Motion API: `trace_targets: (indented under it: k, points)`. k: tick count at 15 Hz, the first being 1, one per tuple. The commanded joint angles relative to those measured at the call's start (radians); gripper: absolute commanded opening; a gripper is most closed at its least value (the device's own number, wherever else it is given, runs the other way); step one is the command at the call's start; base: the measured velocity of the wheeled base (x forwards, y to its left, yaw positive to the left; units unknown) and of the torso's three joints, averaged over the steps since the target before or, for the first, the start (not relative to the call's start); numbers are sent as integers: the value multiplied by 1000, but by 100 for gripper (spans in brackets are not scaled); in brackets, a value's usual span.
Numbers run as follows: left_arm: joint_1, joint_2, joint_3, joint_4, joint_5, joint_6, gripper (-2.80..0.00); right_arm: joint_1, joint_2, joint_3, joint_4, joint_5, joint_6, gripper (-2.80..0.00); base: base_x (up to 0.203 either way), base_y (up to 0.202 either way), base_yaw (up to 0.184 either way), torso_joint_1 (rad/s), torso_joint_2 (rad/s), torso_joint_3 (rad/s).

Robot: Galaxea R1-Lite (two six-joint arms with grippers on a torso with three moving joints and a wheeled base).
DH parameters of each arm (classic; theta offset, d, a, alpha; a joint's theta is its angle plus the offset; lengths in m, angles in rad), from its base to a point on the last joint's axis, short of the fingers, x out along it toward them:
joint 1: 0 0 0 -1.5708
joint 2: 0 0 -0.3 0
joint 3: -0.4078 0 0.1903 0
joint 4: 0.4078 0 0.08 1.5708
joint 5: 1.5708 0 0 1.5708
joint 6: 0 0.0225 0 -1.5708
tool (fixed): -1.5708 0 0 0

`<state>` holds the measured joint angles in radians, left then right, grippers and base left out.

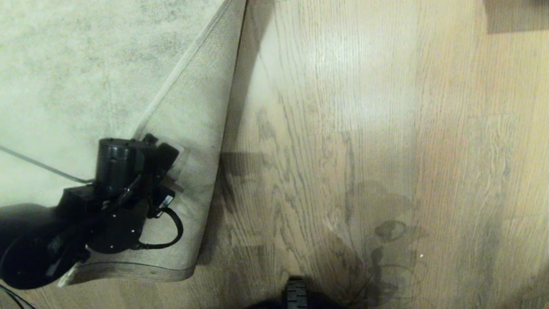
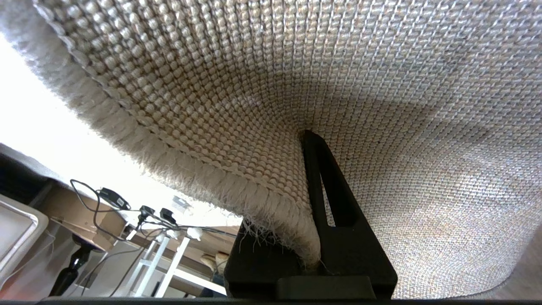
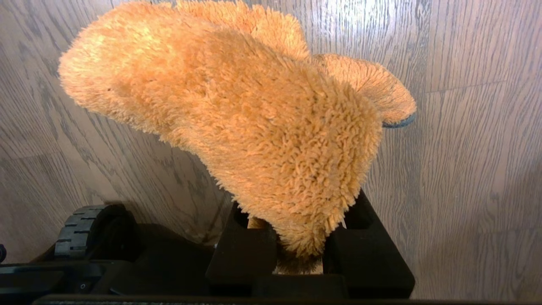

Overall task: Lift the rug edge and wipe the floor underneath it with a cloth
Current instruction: Lay down the carpet

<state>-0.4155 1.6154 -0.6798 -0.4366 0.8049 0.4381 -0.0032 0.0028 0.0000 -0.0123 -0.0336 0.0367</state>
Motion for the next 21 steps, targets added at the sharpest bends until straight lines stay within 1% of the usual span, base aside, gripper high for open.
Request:
trace_targets:
  k: [1, 3, 4, 8, 10, 12, 18, 20, 21]
  points:
    - [0, -6, 0, -4, 4, 2, -280, 0, -3, 0, -1, 0, 0, -280, 0, 0, 0, 0, 0, 0]
    - [-5, -4, -3, -4, 3, -11, -280, 0, -3, 0, -1, 0, 0, -280, 0, 0, 0, 0, 0, 0]
    - [-19, -3, -3, -4, 3, -25, -280, 0, -3, 0, -1, 0, 0, -280, 0, 0, 0, 0, 0, 0]
    - [-47, -5, -4, -4, 5, -48, -280, 0, -3, 0, -1, 0, 0, -280, 0, 0, 0, 0, 0, 0]
    - [-48, -6, -7, -4, 5, -56, -280, 0, -3, 0, -1, 0, 0, -280, 0, 0, 0, 0, 0, 0]
    - [-48, -6, 0, -2, 5, -90, -280, 0, -3, 0, -1, 0, 0, -280, 0, 0, 0, 0, 0, 0]
    - [-57, -7, -3, -4, 0, -98, -280, 0, -3, 0, -1, 0, 0, -280, 0, 0, 0, 0, 0, 0]
    - [-69, -15, -6, -4, -6, -101, -280, 0, -3, 0, -1, 0, 0, -280, 0, 0, 0, 0, 0, 0]
    - [-78, -15, -6, -3, -5, -113, -280, 0, -3, 0, -1, 0, 0, -280, 0, 0, 0, 0, 0, 0]
